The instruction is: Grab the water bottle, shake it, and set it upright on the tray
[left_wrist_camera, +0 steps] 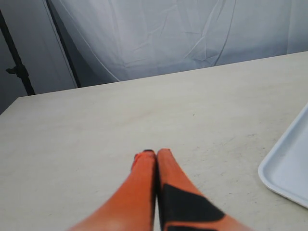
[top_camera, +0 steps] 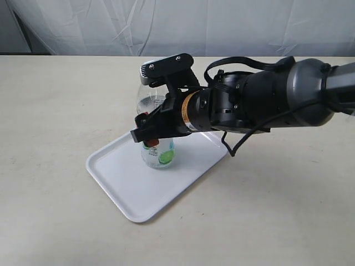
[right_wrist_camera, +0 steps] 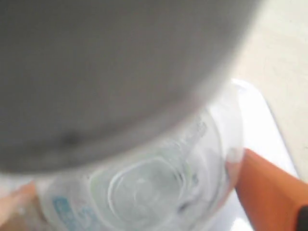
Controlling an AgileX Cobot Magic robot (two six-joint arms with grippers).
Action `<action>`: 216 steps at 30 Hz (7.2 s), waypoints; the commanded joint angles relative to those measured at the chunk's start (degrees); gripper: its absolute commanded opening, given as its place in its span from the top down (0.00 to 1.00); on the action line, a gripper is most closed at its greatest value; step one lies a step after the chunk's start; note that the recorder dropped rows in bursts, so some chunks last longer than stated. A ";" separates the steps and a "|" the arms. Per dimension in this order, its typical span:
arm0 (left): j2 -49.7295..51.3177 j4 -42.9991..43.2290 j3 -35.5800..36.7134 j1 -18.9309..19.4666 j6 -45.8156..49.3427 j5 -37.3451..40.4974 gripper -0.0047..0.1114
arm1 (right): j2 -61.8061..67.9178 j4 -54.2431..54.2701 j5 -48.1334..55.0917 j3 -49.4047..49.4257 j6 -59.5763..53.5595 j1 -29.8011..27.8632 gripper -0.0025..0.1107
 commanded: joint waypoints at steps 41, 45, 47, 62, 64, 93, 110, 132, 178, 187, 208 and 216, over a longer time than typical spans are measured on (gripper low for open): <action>-0.26 0.00 0.21 -0.02 -0.12 -0.77 0.96 | -16.88 12.67 45.55 -0.25 -5.59 21.11 0.96; -0.26 0.00 0.21 -0.02 -0.12 -0.77 0.96 | -21.51 12.53 53.38 -0.25 -4.38 21.11 0.96; -0.26 0.00 0.21 -0.02 -0.12 -0.77 0.96 | -24.68 13.22 55.34 -0.25 -4.23 21.11 0.96; -0.26 0.00 0.21 -0.02 -0.12 -0.77 0.96 | -49.98 19.27 64.37 -0.25 -4.60 26.03 0.96; -0.26 0.00 0.21 -0.02 -0.12 -0.77 0.96 | -51.97 19.59 64.37 -0.09 -4.60 26.95 0.96; -0.26 0.00 0.21 -0.02 -0.16 -0.77 0.96 | -58.25 22.76 64.37 11.33 1.19 27.16 0.96; -0.26 0.00 0.21 -0.02 -0.12 -0.77 0.96 | -59.75 18.68 54.27 13.03 2.28 27.05 0.96; -0.26 0.00 0.21 -0.02 -0.12 -0.77 0.96 | -86.82 33.60 14.07 46.35 1.89 -17.14 0.96; -0.26 0.00 0.21 -0.02 0.06 -0.77 0.96 | -103.78 67.92 25.86 55.63 -30.41 -44.25 0.96; -0.26 0.00 0.21 -0.02 -0.11 -0.77 0.96 | -103.78 62.68 25.74 55.63 -30.41 -44.25 0.96; -0.26 0.00 0.21 -0.02 0.01 -0.77 0.96 | -103.78 55.61 10.60 58.86 -35.59 -49.41 0.96; -0.26 0.00 0.21 -0.02 -0.08 -0.77 0.96 | -103.78 55.71 10.60 58.86 -35.59 -49.49 0.96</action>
